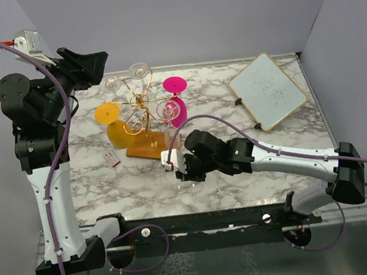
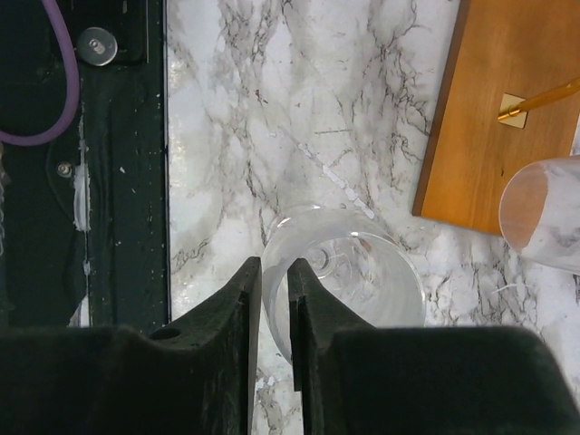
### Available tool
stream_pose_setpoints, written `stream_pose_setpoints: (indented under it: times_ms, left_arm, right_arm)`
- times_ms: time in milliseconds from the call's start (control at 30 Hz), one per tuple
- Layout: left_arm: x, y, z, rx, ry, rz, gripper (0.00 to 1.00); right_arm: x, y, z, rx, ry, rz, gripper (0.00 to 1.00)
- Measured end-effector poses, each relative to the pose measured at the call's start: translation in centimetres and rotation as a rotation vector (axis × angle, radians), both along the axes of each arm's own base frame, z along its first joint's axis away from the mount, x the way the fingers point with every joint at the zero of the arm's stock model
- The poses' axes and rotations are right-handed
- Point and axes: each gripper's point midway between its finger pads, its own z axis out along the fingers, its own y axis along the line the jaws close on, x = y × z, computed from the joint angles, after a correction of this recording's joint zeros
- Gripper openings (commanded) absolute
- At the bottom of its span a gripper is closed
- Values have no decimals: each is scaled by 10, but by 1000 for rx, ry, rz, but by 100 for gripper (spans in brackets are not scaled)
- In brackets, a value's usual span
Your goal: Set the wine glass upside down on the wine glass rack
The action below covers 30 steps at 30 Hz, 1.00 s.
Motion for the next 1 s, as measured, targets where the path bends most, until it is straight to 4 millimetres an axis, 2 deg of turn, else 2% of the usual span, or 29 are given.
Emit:
stream_pose_setpoints:
  times_ms: [67,200,400,533,600,867,1000]
  left_arm:
    - [0,0,0,0,0,0,70]
    - [0,0,0,0,-1,-1,70]
    - [-2,-6,3,-9,-6,-28,70]
    - [1,-22,6,-29,-6,-87,70]
    - [4,-29,7,-43,-2,-120,70]
    - [12,-64,2,-127,38,-261,70]
    - [9,-95,0,-155,54,-364,70]
  right_arm:
    - [1,1,-1,-6,0,1,16]
    - [3,4,-1,-21,4,-5,2]
    - [9,2,-2,-40,-4,-46,1]
    - [11,-6,2,-50,-17,-77,1]
    - [11,-15,9,-40,-25,-98,1]
    - [14,-57,63,128,-101,-251,1]
    - [23,-73,69,166,-133,-360,1]
